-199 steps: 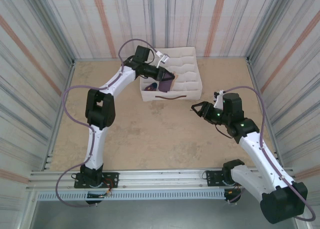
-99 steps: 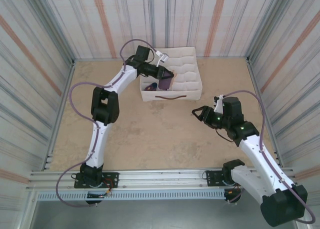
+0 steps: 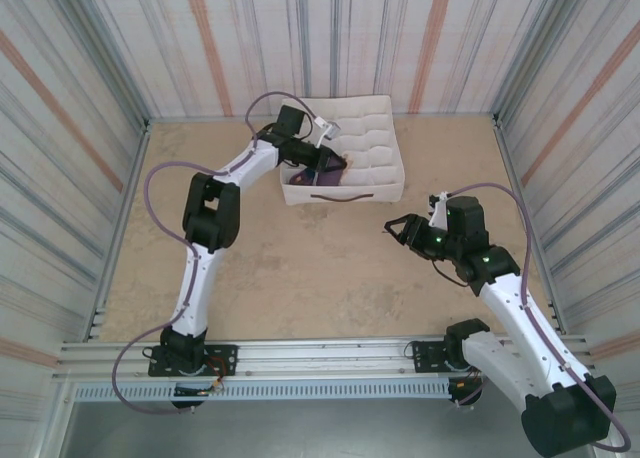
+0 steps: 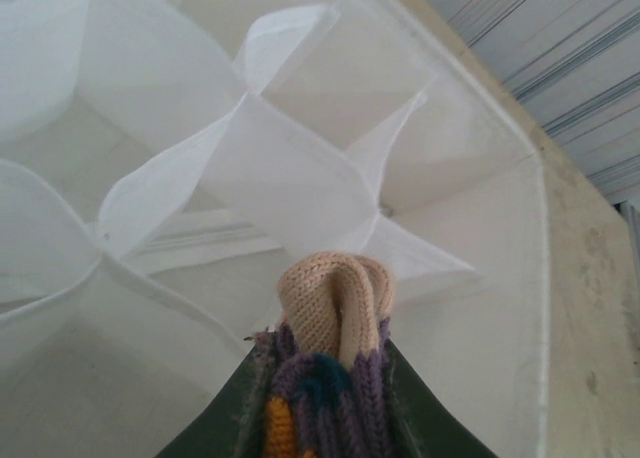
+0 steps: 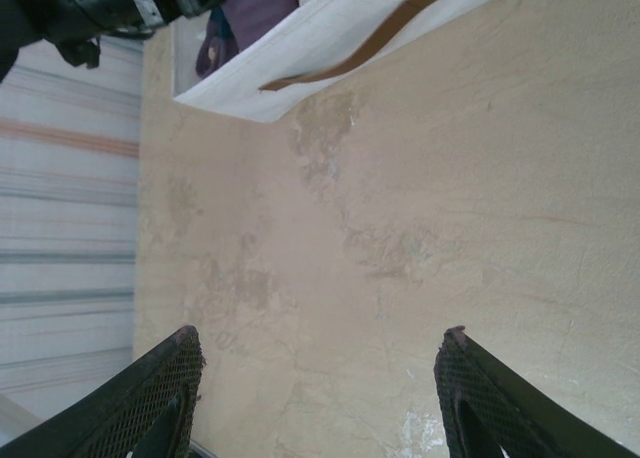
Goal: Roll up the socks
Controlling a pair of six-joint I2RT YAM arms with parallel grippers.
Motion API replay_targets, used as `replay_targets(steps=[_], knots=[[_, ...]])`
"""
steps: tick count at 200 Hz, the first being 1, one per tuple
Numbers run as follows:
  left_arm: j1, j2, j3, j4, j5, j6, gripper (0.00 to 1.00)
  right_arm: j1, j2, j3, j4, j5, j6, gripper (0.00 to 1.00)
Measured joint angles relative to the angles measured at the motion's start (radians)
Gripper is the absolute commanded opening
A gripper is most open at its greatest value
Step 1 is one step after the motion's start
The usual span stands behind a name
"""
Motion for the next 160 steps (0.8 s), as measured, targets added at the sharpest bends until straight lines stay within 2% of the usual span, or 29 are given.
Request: replay_targets(steps=[60, 75, 89, 160], knots=[[-0.037, -0.214, -0.283, 0.223, -0.175, 0.03, 0.0, -0.001, -0.009, 0.0, -0.007, 0.0, 0.0, 0.64], [-0.049, -0.259, -0.336, 0.271, -0.203, 0.05, 0.08, -0.002, -0.011, 0.0, -0.007, 0.0, 0.0, 0.64], [-0.059, -0.292, -0.381, 0.317, -0.218, 0.063, 0.09, -0.002, -0.012, 0.0, -0.007, 0.0, 0.0, 0.64], [-0.078, -0.319, -0.572, 0.497, -0.325, 0.076, 0.12, -0.002, -0.012, -0.002, -0.021, 0.0, 0.0, 0.64]])
